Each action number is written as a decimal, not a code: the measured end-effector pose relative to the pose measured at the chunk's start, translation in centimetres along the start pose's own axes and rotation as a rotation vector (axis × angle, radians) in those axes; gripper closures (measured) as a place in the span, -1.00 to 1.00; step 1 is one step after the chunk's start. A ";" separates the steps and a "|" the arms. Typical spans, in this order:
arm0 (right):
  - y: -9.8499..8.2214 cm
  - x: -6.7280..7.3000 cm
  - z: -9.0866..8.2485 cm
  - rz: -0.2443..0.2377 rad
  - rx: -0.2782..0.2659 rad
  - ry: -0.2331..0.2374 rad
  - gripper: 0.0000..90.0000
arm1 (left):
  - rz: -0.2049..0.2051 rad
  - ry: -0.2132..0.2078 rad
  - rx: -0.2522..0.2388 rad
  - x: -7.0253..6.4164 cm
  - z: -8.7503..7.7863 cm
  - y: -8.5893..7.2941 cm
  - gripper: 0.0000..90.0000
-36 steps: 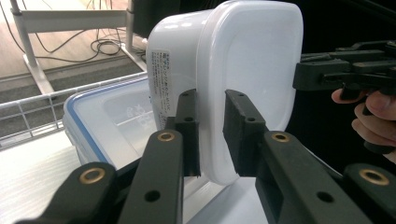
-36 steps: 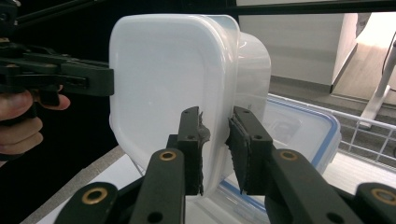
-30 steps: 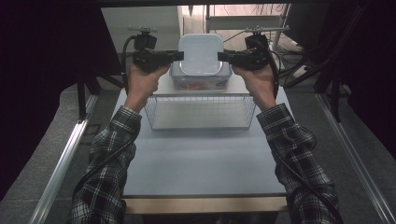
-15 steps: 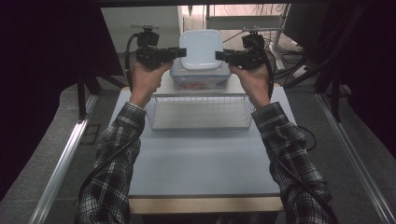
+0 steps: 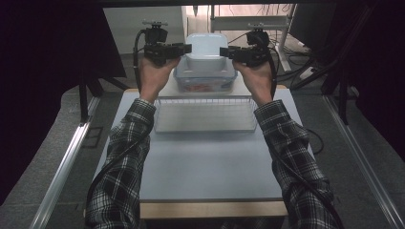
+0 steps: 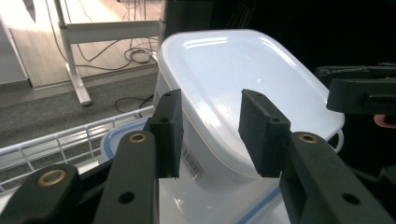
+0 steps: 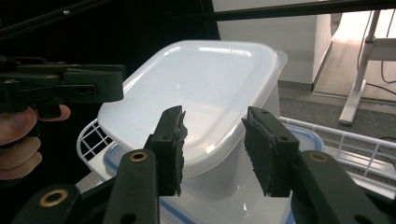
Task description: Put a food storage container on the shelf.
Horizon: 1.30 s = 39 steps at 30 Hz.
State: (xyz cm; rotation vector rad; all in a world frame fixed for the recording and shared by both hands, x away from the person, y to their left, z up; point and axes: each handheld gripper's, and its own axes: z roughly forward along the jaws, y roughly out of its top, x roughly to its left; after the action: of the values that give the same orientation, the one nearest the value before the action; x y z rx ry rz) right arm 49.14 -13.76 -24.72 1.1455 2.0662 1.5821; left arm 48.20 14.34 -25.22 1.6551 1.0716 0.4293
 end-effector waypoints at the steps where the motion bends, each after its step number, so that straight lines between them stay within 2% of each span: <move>1: 0.1 -0.1 0.1 0.000 0.001 -0.001 0.27 | 0.004 0.000 0.000 0.0 0.1 0.0 0.32; 2: 0.1 -0.1 0.1 0.001 0.000 -0.002 0.27 | 0.020 0.002 0.002 0.1 0.1 0.0 0.32; 4: 0.2 -0.2 0.2 0.002 0.001 0.001 0.25 | 0.022 -0.007 -0.005 0.1 0.2 0.0 0.31; 9: 0.4 -0.4 0.1 0.001 0.000 0.008 0.13 | 0.027 -0.064 -0.022 0.0 -0.3 0.1 0.14; 12: 0.4 -0.1 -0.2 -0.016 -0.002 0.027 -0.06 | 0.053 -0.079 -0.017 -0.2 -0.8 0.1 -0.04; 15: 0.4 0.1 -0.4 -0.048 -0.001 0.056 -0.27 | 0.086 -0.124 0.008 -0.4 -1.1 -0.1 -0.30; 19: 0.0 0.5 -0.5 -0.107 0.020 0.043 -0.51 | 0.141 -0.121 0.046 -0.8 -1.3 -0.9 -0.52; 25: -1.3 0.8 -0.5 -0.158 0.048 0.039 -0.75 | 0.146 -0.135 0.077 -0.9 -1.5 -2.3 -0.76; 28: -2.0 0.7 -0.6 -0.169 0.055 0.046 -0.80 | 0.134 -0.140 0.085 -1.0 -1.5 -3.0 -0.80; 30: -2.4 0.6 -0.7 -0.173 0.063 0.048 -0.81 | 0.147 -0.152 0.106 -1.1 -1.5 -3.4 -0.82; 33: -2.9 0.5 -1.0 -0.184 0.069 0.057 -0.84 | 0.176 -0.137 0.126 -1.3 -1.6 -3.9 -0.84; 39: -3.9 0.4 -1.7 -0.198 0.081 0.075 -0.86 | 0.220 -0.122 0.131 -1.5 -2.0 -5.2 -0.88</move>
State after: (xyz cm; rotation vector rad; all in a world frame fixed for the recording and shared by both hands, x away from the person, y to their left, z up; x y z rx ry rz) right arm 46.15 -14.92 -27.55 0.8870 2.2326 1.4802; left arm 43.71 14.40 -28.78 1.9003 0.8454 0.4016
